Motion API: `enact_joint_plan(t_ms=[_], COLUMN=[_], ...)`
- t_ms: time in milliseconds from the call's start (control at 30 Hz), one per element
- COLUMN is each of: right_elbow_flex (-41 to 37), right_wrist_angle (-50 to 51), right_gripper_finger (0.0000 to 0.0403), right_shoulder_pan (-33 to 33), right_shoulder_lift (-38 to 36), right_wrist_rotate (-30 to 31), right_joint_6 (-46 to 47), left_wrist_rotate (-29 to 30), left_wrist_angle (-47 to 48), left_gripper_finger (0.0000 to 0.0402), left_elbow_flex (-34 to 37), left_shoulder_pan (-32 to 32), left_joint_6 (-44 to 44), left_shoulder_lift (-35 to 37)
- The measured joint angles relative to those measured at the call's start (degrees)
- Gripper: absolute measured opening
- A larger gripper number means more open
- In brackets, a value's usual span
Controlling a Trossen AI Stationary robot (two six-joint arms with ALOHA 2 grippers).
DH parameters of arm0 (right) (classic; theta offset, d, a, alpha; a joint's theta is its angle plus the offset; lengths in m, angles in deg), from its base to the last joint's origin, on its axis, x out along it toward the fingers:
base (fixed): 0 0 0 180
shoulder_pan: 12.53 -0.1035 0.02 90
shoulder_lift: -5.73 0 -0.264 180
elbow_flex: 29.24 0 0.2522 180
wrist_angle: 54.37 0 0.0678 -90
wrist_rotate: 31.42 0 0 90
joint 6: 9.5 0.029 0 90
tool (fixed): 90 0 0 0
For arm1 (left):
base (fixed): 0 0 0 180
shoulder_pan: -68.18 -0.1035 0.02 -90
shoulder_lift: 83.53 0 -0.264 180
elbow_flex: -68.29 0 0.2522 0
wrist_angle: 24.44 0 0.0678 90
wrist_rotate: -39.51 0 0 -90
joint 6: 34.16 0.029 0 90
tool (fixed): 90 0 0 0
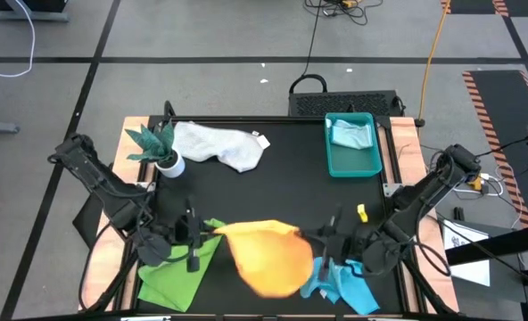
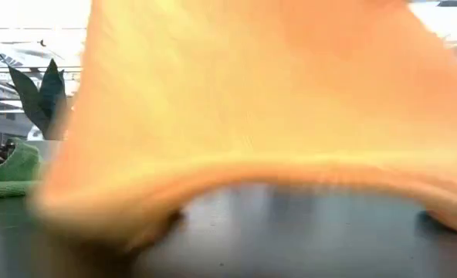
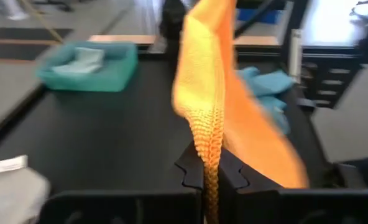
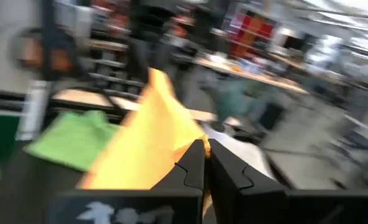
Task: Fold microfiber towels
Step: Fold the orange microfiber cloth
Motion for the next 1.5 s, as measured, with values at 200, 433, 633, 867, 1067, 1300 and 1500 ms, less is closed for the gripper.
enact_joint_plan(t_ms=[200, 433, 633, 867, 1067, 1300, 1500], right_elbow_flex=[0.0, 0.0, 0.0, -9.2, -21.4, -27.8, -27.8], right_wrist_angle=[-5.6, -18.8, -14.6, -7.0, -7.5, -11.2, -15.0], right_gripper_finger=[0.0001, 0.0001, 0.0001, 0.0001, 0.0001, 0.0001, 0.0001], right_shoulder_pan=[-1.7, -4.2, -3.1, 4.4, 13.8, 22.1, 20.1], right_shoulder_lift=[0.0, -0.6, -1.9, -1.8, -1.7, -1.7, -4.8], right_wrist_rotate=[-22.6, -27.7, -3.0, 12.0, 12.0, 6.7, 1.4], right_joint_6=[1.4, -4.2, -9.3, -3.2, 3.8, 1.6, -5.6], left_wrist_rotate=[-16.7, -19.8, -9.2, 7.0, 8.6, 6.2, 1.1], left_wrist_angle=[-6.6, -19.9, -8.1, 16.4, 21.5, 21.7, 21.5], left_gripper_finger=[0.0022, 0.0006, 0.0018, 0.0009, 0.0026, 0.0006, 0.0018], left_elbow_flex=[0.0, 0.0, 0.0, 0.0, 0.0, 0.0, 0.0], left_shoulder_pan=[2.5, 4.9, 0.0, -10.6, -18.1, -22.5, -21.6], left_joint_6=[1.2, 8.5, 4.1, -13.4, -15.5, -13.5, -12.9], left_shoulder_lift=[0.2, 0.6, 0.8, -1.7, -7.5, -15.4, -14.2])
